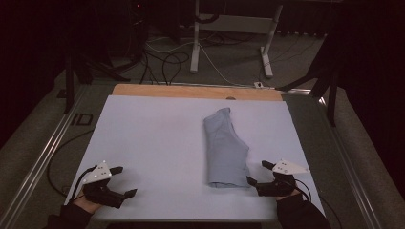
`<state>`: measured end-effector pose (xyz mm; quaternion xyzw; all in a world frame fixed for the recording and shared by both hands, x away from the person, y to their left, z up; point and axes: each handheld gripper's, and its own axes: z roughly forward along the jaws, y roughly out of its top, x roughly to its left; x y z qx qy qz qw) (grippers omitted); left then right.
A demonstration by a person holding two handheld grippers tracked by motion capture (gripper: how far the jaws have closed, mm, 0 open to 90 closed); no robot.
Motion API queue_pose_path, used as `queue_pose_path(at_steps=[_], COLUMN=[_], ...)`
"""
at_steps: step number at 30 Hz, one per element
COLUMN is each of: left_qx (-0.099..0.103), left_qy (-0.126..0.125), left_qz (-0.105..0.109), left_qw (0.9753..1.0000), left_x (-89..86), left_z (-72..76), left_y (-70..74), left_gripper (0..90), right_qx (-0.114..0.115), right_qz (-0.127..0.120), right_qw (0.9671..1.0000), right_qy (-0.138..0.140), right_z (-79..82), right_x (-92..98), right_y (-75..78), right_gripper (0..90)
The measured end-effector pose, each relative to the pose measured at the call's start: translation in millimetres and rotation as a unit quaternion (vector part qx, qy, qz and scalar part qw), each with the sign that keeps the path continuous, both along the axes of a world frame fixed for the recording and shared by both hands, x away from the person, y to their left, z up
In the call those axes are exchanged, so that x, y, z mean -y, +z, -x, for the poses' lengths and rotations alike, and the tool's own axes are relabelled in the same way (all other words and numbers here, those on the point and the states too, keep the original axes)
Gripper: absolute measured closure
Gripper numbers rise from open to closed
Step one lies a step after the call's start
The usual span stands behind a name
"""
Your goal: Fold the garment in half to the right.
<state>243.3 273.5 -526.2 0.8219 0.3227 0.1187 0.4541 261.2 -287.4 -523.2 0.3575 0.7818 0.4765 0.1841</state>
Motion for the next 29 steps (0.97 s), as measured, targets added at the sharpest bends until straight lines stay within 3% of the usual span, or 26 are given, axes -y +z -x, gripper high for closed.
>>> queue_pose_path(at_steps=[2, 13, 29], left_qx=[0.004, 0.020, 0.020], left_qy=[0.015, 0.051, 0.040], left_qz=[0.010, -0.001, 0.003], left_qw=[0.9998, 0.9985, 0.9990], left_x=[-5.3, -10.5, -7.6], left_z=[0.1, -0.2, 0.9], left_y=[-1.8, -1.0, -1.4], left_gripper=[0.0, 0.0, 0.0], right_qx=[0.000, 0.000, 0.005], right_qz=[-0.004, 0.005, 0.010], right_qw=[1.0000, 0.9999, 0.9998], right_qy=[-0.005, -0.016, -0.015], right_z=[-2.5, -11.4, -8.8], right_x=[0.8, -1.1, -1.7], right_y=[-1.0, -5.3, -2.2], right_gripper=[10.5, 10.6, 10.6])
